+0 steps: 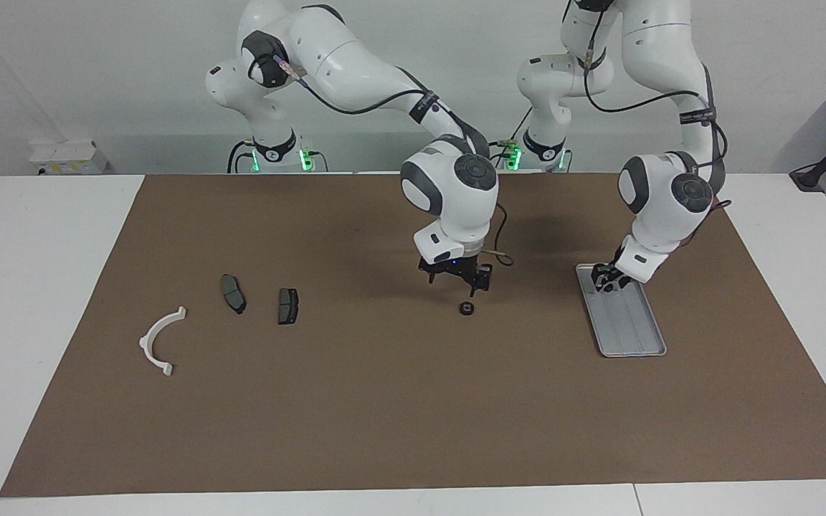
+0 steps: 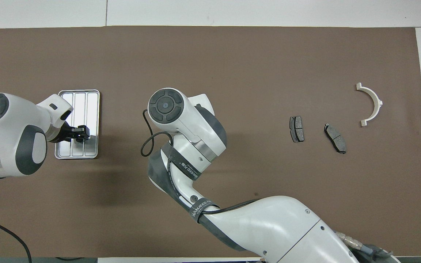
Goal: Place bearing gear from tray to pile
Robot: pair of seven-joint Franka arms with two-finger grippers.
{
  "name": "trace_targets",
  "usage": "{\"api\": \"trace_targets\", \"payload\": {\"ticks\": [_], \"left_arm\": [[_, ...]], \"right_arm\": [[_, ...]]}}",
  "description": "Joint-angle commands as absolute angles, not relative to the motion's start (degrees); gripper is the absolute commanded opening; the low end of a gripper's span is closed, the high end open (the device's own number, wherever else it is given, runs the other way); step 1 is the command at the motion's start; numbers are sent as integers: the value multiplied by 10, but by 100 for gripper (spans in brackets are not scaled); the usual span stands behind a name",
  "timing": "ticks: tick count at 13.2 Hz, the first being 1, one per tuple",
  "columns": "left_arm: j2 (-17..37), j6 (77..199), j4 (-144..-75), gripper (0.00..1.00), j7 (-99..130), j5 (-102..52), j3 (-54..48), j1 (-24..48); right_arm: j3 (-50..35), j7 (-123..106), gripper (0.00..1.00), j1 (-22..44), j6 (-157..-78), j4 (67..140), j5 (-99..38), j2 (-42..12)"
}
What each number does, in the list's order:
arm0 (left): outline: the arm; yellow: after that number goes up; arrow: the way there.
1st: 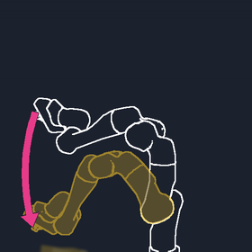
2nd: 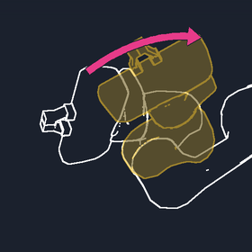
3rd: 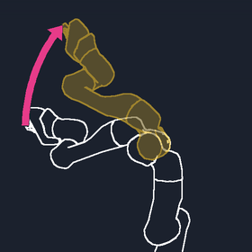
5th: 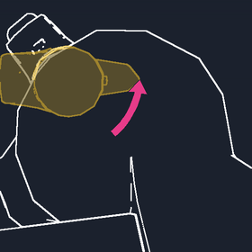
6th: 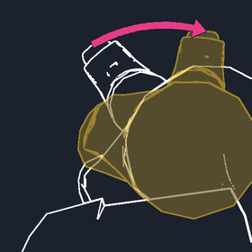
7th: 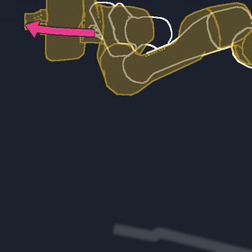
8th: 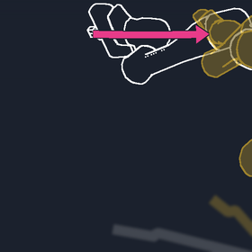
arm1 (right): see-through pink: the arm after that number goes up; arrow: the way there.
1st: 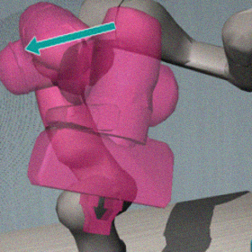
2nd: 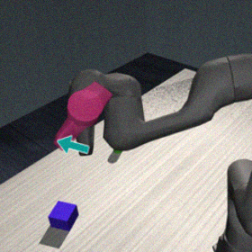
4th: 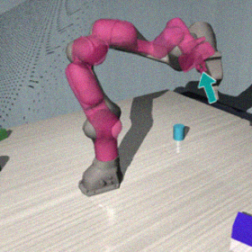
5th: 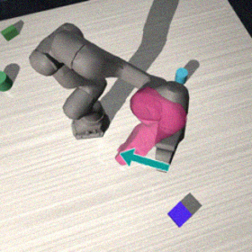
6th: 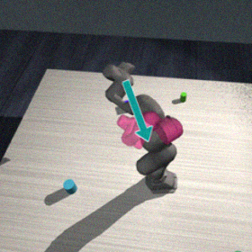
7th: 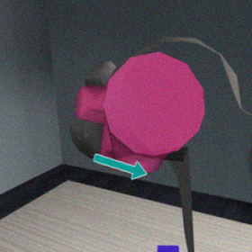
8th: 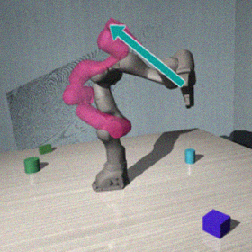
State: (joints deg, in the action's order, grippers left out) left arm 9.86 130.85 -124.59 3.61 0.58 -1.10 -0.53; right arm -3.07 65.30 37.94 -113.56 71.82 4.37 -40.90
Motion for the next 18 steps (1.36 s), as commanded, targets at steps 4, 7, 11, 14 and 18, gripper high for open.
{"api": "trace_targets", "payload": {"ticks": [4,7,11,14,18], "left_arm": [[88,1335,-1274,43,39,5,-15,-14],[88,1334,-1274,15,38,4,-15,-14],[87,1259,-1218,9,38,-1,-15,-14],[85,1223,-1184,9,43,-2,-14,-14],[85,1223,-1183,9,60,-1,-14,-12]], "right_arm": [[-20,675,99,411,-1126,617,56,-510],[-13,674,97,417,-1117,601,60,-526],[-11,674,92,410,-1120,601,61,-526],[-6,678,85,410,-1134,601,60,-526],[-7,694,70,410,-1134,602,56,-525]]}}
